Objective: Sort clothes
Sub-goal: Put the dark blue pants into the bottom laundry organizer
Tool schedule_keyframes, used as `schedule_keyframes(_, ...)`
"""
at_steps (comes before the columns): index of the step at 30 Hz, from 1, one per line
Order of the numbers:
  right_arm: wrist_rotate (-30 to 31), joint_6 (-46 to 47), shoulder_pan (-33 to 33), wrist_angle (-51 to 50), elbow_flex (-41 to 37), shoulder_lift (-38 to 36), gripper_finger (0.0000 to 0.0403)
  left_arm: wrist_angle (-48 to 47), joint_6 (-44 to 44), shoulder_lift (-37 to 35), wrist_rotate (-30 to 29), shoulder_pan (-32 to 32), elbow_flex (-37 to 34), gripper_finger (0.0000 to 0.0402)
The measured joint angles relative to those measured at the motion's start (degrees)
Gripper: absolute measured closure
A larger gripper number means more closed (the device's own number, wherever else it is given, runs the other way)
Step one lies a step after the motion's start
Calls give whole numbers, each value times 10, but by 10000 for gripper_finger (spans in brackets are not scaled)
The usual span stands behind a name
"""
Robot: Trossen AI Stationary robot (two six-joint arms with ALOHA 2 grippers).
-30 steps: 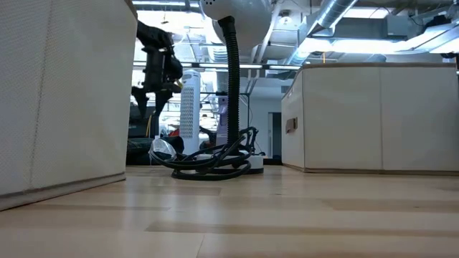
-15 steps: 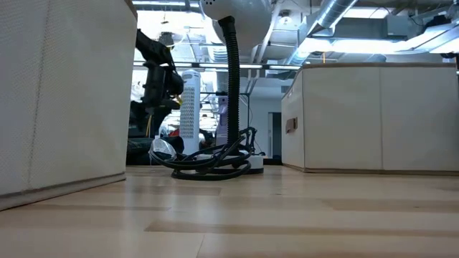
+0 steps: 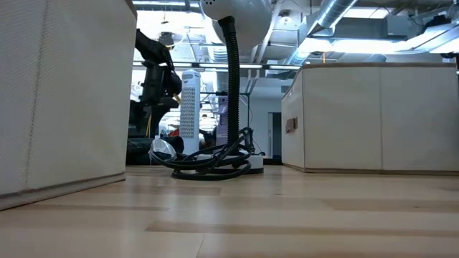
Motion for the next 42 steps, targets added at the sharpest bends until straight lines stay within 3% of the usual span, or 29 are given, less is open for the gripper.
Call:
schedule_keyframes(8, 0, 9, -17, 1, 0, 0, 340, 37, 32, 0, -1, 3, 70, 134)
schedule_keyframes(13, 0, 10, -29, 8, 0, 0, 340, 95, 63, 0, -1, 13, 68, 134)
schedule_keyframes(26, 0, 20, -29, 17, 0, 0, 340, 138, 81, 0, 2, 24, -49, 134)
schedule_keyframes(42, 0, 29, -29, 17, 0, 0, 340, 261, 95, -5, -11, 25, -158, 134)
